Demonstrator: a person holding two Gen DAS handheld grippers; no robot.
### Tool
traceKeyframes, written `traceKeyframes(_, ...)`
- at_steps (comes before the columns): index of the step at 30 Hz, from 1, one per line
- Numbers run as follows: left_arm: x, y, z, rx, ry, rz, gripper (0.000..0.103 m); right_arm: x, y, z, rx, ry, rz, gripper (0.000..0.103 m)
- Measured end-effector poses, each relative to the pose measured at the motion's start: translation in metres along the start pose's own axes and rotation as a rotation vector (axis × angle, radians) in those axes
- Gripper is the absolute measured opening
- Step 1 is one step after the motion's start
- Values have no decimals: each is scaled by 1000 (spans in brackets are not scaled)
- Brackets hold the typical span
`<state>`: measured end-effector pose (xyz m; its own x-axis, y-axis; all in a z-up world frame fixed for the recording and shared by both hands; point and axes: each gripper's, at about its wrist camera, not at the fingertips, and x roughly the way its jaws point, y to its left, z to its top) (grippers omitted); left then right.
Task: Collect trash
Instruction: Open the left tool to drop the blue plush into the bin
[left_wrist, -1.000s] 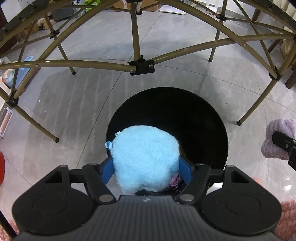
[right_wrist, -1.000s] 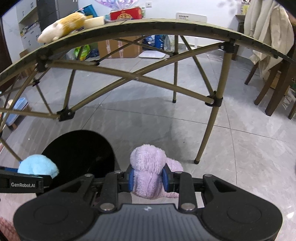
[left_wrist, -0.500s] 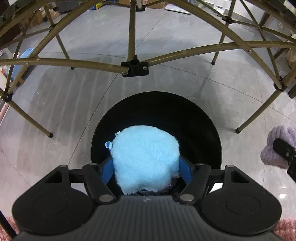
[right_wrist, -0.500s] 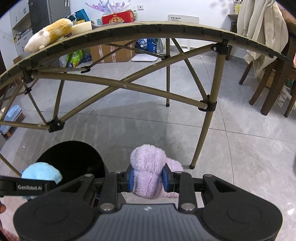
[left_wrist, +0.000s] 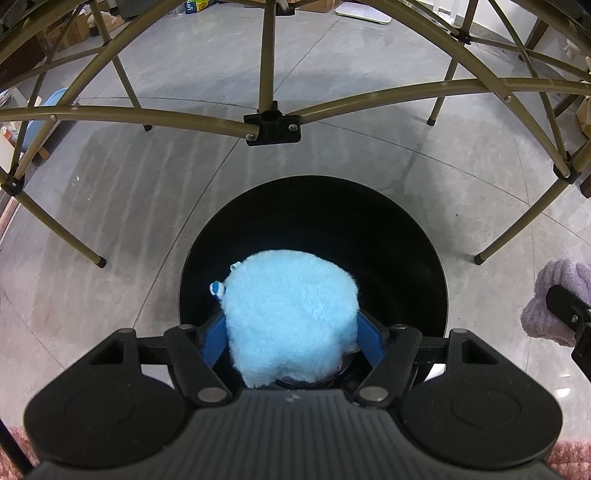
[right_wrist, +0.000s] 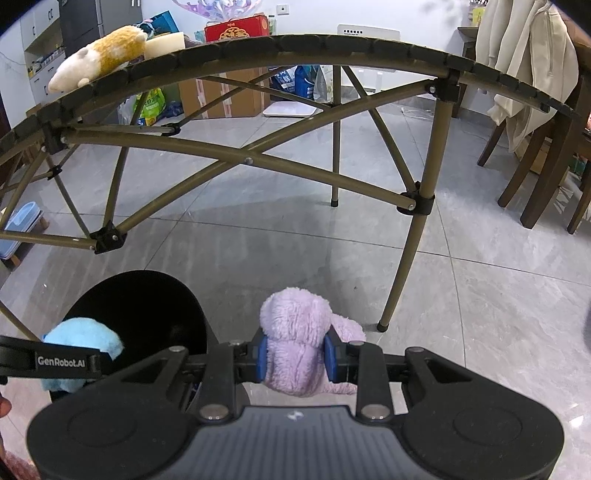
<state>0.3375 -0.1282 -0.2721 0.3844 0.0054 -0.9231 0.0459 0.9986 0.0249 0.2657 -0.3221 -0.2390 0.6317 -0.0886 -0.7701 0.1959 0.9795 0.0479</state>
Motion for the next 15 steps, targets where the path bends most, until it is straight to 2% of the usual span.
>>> traceKeyframes(5,0,1,0,-1,8,-4,80,1,-1,0,2,2,0,28)
traceKeyframes(7,0,2,0,-8,14,-6,89,1,-1,-1,4,5,1,28)
traceKeyframes(8,1,2,0,-14,18,-6,101,1,-1,-1,3,7,0,28)
traceKeyframes(15,2,4,0,-31,33,12,103,2,-1,-2,0,8,2,28)
